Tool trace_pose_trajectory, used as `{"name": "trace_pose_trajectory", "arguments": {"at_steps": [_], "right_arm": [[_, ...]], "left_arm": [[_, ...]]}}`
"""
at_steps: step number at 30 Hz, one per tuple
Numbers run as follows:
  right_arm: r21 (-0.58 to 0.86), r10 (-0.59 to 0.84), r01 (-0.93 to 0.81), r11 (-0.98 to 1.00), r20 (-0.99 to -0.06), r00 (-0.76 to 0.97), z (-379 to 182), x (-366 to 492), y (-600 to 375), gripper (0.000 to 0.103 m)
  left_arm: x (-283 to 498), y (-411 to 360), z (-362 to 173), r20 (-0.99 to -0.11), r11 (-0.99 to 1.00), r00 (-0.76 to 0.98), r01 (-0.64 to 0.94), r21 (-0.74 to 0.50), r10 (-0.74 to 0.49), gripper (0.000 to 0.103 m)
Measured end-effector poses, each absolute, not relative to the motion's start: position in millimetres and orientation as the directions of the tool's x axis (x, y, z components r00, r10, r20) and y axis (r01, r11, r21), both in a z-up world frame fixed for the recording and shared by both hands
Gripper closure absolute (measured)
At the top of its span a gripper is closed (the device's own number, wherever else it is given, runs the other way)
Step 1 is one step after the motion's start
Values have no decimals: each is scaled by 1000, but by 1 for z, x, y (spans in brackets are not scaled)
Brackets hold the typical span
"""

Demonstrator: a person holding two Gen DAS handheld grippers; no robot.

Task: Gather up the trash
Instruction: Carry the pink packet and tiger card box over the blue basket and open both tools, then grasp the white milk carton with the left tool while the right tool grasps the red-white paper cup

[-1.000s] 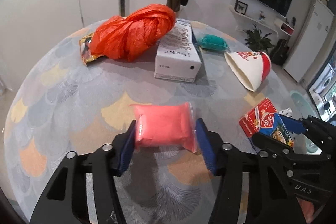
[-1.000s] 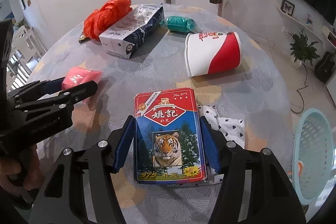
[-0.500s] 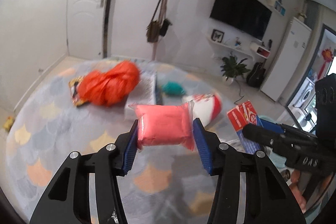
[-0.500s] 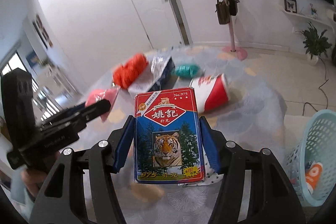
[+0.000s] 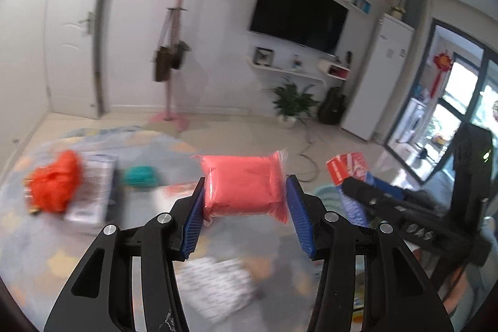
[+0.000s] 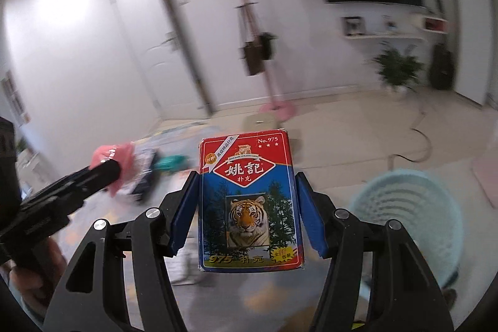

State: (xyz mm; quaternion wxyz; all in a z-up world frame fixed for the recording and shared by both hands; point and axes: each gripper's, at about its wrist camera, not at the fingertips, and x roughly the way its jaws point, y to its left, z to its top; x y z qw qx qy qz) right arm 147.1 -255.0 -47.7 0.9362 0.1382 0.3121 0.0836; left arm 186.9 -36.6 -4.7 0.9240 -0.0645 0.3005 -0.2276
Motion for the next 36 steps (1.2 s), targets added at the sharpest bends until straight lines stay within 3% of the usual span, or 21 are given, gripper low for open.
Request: {"name": "trace_pose_trajectory", "arguments": {"at_steps": [5, 11, 19, 25, 36], "right_arm": [[302, 102, 113, 946, -612, 784, -74, 142, -318, 46], [316, 22, 290, 903, -710, 704, -128, 147, -370, 46], [355, 39, 472, 807, -830, 557, -209, 154, -419, 45], [366, 34, 515, 775, -838, 545, -223, 154, -437, 43], [385, 28, 449, 806, -783, 621, -192, 137, -432, 43]], "left_arm": [[199, -101, -21, -535, 851, 666, 458, -257, -520, 55], [214, -168, -76, -608, 809, 547, 493, -321, -575, 54], [224, -221, -134, -662, 742, 396, 552, -382, -636, 53], [229, -226, -147, -656, 716, 367, 573, -399, -659, 40], [221, -198, -125, -609, 715, 403, 539, -444, -683, 36]]}}
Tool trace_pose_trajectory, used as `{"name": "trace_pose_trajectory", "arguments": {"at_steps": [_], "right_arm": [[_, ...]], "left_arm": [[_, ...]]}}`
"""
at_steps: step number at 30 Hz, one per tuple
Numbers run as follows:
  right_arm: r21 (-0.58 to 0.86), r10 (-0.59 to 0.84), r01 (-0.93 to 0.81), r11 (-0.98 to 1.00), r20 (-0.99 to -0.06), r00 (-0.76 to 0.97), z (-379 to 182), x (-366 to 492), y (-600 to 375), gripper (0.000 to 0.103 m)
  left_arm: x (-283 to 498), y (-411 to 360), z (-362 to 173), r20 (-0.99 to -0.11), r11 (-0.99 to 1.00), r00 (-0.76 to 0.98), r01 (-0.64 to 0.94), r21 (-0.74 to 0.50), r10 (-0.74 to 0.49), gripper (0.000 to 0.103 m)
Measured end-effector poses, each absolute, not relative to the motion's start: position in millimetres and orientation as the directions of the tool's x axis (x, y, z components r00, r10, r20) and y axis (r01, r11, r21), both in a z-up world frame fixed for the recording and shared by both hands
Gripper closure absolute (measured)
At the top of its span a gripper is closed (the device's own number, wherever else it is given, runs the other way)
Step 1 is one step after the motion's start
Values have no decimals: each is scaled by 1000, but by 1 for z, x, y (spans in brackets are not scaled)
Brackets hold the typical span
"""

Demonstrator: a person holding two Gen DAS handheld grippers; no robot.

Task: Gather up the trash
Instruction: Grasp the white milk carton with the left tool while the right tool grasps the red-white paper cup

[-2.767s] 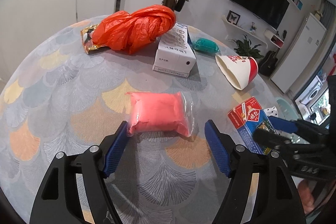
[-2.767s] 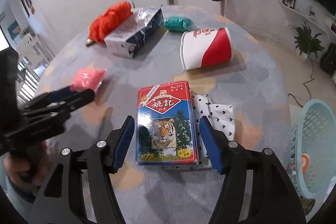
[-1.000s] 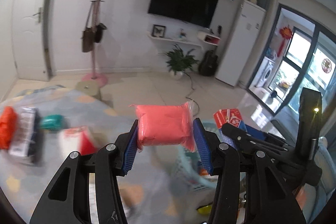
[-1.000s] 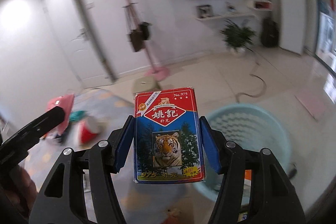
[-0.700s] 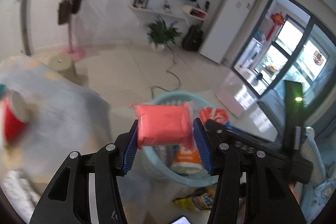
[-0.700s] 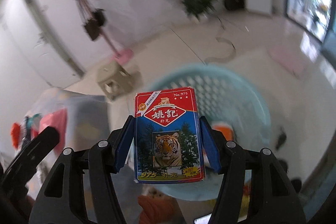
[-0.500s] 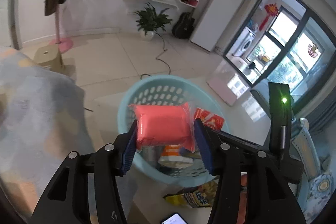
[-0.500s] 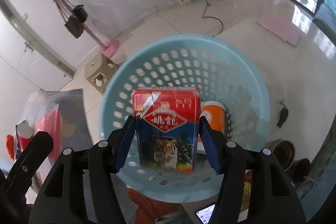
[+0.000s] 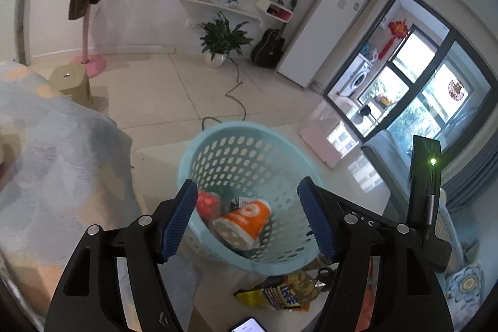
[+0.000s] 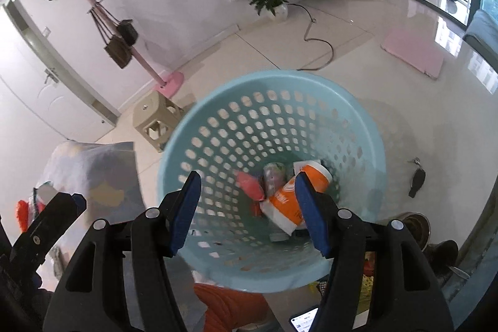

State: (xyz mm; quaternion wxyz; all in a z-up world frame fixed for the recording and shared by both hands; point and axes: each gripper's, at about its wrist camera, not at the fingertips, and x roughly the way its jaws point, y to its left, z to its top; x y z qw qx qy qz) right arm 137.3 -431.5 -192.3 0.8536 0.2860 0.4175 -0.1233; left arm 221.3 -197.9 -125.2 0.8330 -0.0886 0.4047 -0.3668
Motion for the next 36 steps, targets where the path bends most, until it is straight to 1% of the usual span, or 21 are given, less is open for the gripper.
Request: {"name": "trace_pose_trajectory", "arguments": {"at_steps": [4, 8, 11, 15, 19, 23, 27, 31, 36], "right_arm": [[392, 35, 400, 829, -749, 662, -171, 130, -416, 43], [378, 48, 311, 872, -699, 714, -141, 126, -385, 43], [349, 68, 226, 910, -662, 747, -118, 126, -352, 43], [324, 125, 111, 940, -626, 770, -101, 130, -308, 43], [287, 179, 6, 958, -613, 770, -91, 138, -264, 43], [255, 222, -73, 964, -621, 752, -88, 152, -221, 43], [234, 261, -141, 962, -634, 728, -90, 169, -185, 43], [233, 305, -199, 952, -663, 684, -99, 191, -151, 43], [202, 311, -238, 950, -693, 650, -114, 215, -119, 43]], "left_arm": [[211, -174, -104, -568, 719, 451, 529, -452, -689, 36], [198, -142, -82, -521, 728, 510, 515, -453, -685, 36], [190, -110, -67, -499, 751, 561, 486, -448, -661, 36], [185, -66, -56, -499, 797, 625, 421, -432, -601, 36], [186, -16, -54, -519, 854, 688, 323, -408, -508, 36], [191, 40, -56, -552, 905, 736, 203, -374, -393, 36], [208, 81, -70, -642, 967, 733, 88, -241, -226, 33], [224, 116, -87, -694, 968, 691, 37, -247, -203, 30], [258, 125, -105, -747, 968, 628, 39, -248, -217, 30]]}}
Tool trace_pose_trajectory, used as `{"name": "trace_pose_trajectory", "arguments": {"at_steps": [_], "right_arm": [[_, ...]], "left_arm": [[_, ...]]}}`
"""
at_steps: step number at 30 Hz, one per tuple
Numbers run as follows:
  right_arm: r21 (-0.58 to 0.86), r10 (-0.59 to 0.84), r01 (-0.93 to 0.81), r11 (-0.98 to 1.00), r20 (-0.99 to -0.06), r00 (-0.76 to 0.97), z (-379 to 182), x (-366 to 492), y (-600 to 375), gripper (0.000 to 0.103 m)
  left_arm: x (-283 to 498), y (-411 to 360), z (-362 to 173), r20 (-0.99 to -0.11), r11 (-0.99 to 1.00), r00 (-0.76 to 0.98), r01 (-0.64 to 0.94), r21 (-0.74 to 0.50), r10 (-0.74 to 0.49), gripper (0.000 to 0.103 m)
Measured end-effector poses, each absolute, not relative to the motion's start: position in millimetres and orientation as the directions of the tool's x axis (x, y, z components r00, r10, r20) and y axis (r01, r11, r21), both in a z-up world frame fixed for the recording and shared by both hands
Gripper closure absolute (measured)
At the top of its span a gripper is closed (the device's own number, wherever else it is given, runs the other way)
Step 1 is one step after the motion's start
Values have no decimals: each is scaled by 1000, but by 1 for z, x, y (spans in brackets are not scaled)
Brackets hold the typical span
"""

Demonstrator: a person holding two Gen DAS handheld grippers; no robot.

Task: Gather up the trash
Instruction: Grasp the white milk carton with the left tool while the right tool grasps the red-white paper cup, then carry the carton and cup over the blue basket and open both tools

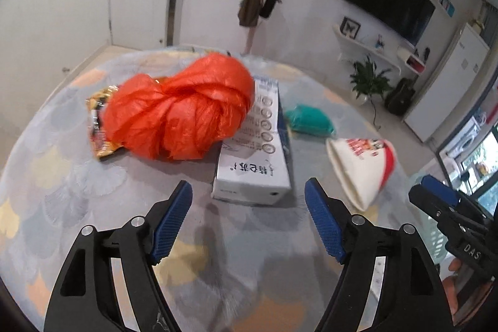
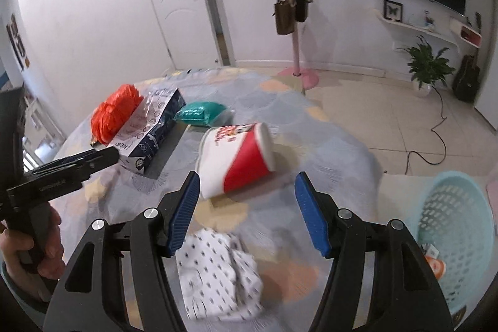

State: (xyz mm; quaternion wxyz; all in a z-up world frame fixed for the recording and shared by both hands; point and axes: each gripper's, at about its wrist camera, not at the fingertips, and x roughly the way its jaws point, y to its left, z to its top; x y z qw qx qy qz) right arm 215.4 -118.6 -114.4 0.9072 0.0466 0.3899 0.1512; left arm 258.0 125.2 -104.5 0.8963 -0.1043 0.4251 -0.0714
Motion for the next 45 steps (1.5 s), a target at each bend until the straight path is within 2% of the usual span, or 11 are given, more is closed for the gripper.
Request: {"name": "trace_pose_trajectory", "arguments": {"at_steps": [4, 9, 11, 14, 20, 25, 32, 34, 40, 43, 45], "right_arm": [[201, 309, -238, 950, -698, 646, -128, 227, -105, 35], [202, 306, -233, 951, -711, 633, -138, 236, -101, 34], [196, 302, -234, 952, -714, 632, -139, 239, -100, 32], [185, 292, -231, 955, -715, 636, -142, 242, -99, 31], [157, 283, -249, 956, -723, 630, -144, 248, -89, 30], [81, 239, -267, 960, -733, 637, -147, 253, -70, 24], [16, 174, -250, 968, -759, 627, -155, 264, -61, 24], [29, 179, -245, 969, -766, 617, -157, 265, -64, 28], [100, 220, -223, 970, -757, 615, -156, 263, -77, 29], [158, 265, -223, 962, -741, 618, -152, 259, -87, 30], [203, 297, -219, 954, -726, 621, -147, 253, -99, 30]], "left_arm": [[276, 120, -117, -767, 976, 611, 46, -214, -197, 30], [293, 114, -118, -764, 975, 616, 31, -219, -191, 30], [298, 112, -118, -769, 976, 611, 26, -217, -187, 39], [297, 109, -118, -780, 979, 598, 35, -201, -181, 43], [264, 118, -111, -766, 949, 581, 32, -314, -273, 44], [227, 114, -113, -774, 952, 573, 39, -302, -269, 44], [221, 104, -124, -803, 971, 550, 66, -231, -228, 42], [227, 101, -123, -806, 976, 554, 66, -209, -210, 42], [248, 87, -126, -818, 991, 559, 77, -110, -135, 39], [251, 81, -127, -820, 995, 565, 88, -54, -95, 42], [248, 83, -126, -814, 994, 571, 87, -66, -104, 43]]}}
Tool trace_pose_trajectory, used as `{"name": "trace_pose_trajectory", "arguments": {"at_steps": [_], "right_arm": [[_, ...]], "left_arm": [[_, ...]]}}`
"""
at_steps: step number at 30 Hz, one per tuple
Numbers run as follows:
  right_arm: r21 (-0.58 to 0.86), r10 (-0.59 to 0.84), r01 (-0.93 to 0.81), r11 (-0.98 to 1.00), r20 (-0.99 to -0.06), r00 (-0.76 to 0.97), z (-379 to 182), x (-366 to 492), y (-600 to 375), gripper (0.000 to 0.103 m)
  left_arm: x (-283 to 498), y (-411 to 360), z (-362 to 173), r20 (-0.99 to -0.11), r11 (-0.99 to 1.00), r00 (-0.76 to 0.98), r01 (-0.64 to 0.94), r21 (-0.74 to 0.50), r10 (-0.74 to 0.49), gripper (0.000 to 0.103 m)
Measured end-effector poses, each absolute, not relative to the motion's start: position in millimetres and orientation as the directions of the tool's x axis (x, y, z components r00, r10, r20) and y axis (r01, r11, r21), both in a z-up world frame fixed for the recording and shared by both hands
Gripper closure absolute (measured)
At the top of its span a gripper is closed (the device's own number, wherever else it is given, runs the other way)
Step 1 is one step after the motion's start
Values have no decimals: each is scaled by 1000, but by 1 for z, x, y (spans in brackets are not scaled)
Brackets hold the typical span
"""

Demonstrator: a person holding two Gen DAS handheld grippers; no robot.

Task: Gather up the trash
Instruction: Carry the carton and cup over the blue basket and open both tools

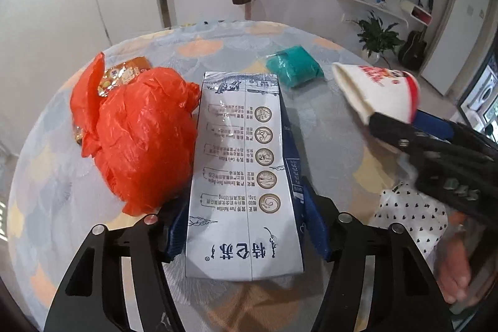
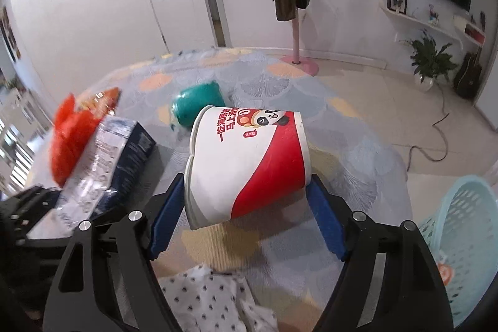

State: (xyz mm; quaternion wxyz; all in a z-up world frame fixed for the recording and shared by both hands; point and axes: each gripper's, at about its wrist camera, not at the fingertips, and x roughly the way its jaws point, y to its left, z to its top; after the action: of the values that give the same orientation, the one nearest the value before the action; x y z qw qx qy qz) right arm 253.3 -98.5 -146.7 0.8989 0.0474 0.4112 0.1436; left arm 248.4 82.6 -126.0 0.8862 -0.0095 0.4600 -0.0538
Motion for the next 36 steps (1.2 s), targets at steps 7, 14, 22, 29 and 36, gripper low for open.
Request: {"name": "trace_pose_trajectory", "arguments": {"at_steps": [7, 14, 22, 29, 36], "right_arm": [[230, 298, -191, 954, -670, 680, -117, 227, -135, 30], [159, 178, -103, 982, -587, 790, -83, 193, -172, 30], [157, 59, 29, 987, -528, 847, -61, 162, -236, 30], [180, -50, 165, 970, -516, 855, -56, 141, -308, 29], [261, -108, 317, 912, -591, 800, -91, 133, -385, 29]], "left_arm": [[221, 86, -95, -696, 947, 645, 166, -276, -316, 44], [209, 56, -57, -616, 889, 645, 272, -367, -452, 44], [215, -7, -32, -579, 859, 635, 388, -334, -512, 44], [220, -76, -22, -569, 814, 592, 496, -302, -571, 43], [222, -150, -35, -601, 760, 509, 583, -286, -616, 43]]}}
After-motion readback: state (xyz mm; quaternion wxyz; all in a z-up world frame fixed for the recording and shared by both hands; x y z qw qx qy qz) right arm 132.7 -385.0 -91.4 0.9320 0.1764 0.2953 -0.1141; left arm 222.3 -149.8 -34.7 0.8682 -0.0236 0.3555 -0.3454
